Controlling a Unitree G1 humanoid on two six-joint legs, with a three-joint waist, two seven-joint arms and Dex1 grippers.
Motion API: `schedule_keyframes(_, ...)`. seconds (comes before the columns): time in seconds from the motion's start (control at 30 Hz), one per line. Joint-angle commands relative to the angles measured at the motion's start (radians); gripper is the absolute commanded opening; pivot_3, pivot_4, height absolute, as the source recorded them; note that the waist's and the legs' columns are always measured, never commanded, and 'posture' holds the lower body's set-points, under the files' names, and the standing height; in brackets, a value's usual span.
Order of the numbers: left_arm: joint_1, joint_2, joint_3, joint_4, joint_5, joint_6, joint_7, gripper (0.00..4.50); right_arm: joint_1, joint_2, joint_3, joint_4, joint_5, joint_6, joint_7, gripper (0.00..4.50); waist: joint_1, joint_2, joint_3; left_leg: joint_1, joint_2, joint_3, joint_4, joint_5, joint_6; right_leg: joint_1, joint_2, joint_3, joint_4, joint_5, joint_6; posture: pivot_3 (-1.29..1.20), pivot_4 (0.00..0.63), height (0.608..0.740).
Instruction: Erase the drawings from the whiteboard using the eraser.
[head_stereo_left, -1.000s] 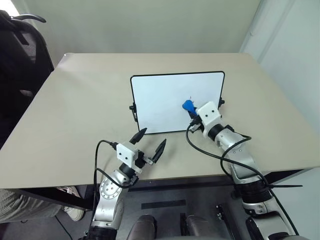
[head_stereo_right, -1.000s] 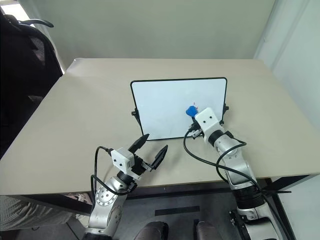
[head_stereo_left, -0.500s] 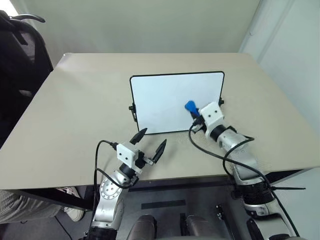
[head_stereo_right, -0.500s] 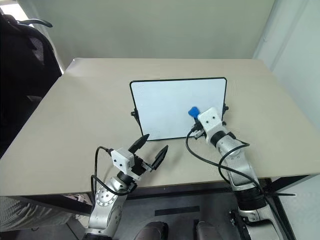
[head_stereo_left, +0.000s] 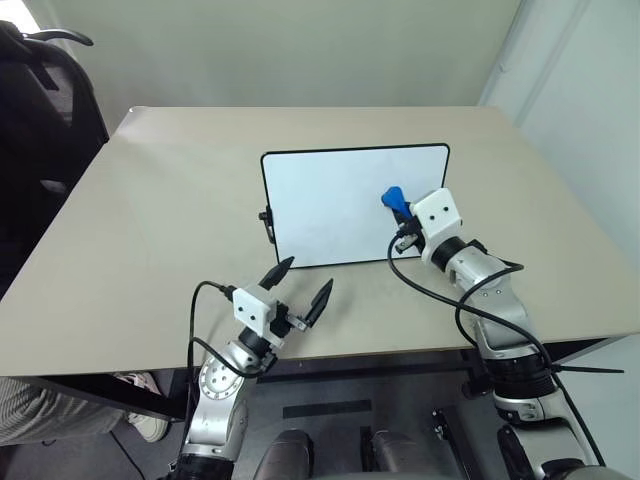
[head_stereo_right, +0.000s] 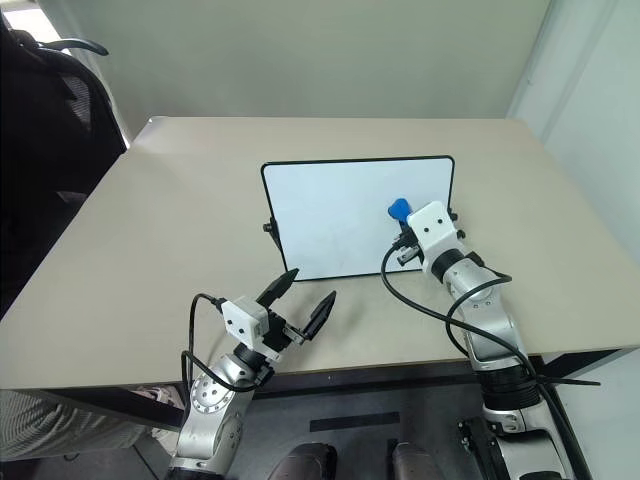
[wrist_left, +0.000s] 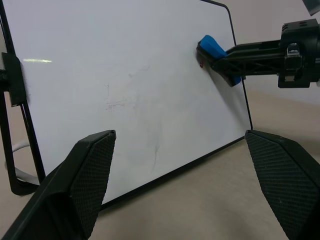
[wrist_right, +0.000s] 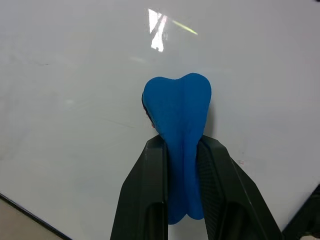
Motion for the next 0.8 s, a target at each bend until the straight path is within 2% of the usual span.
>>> schedule_keyframes(0.03, -0.010, -0.005, -0.002, -0.023, -0.008, -0.010, 0.000, 4.50, 0.020, 0.001, 0.018, -0.028, 0.003, -0.005, 0.008, 0.48, 0.000, 0.000, 0.000, 0.000, 0.000, 0.000, 0.000, 0.000, 0.000, 0.000, 0.000, 0.000, 0.000, 0.000, 0.000, 0.00, 0.150, 0.740)
schedule_keyframes(0.23, -0.008, -0.008, -0.003, -0.024, -0.005, -0.010, 0.003, 4.50, 0.060, 0.002, 0.071, -0.043, -0.011, 0.020, 0.020, 0.48, 0.000, 0.000, 0.000, 0.000, 0.000, 0.000, 0.000, 0.000, 0.001, 0.001, 0.000, 0.000, 0.000, -0.001, 0.002, 0.00, 0.150, 0.740)
schedule_keyframes(0.6, -0.005, -0.010, -0.002, -0.027, -0.006, -0.007, 0.003, 4.50, -0.042, -0.031, -0.003, -0.012, 0.001, -0.002, 0.000, 0.48, 0.000, 0.000, 0.000, 0.000, 0.000, 0.000, 0.000, 0.000, 0.000, 0.000, 0.000, 0.000, 0.000, -0.001, 0.003, 0.00, 0.150, 0.740)
schedule_keyframes(0.8, 0.001, -0.010, -0.004, -0.033, -0.008, -0.006, 0.000, 4.50, -0.038, -0.016, 0.061, -0.002, -0.010, -0.022, 0.033, 0.48, -0.001, 0.000, 0.000, 0.000, 0.000, 0.000, 0.000, 0.000, 0.001, 0.001, 0.000, 0.000, 0.000, 0.000, 0.000, 0.00, 0.150, 0.740)
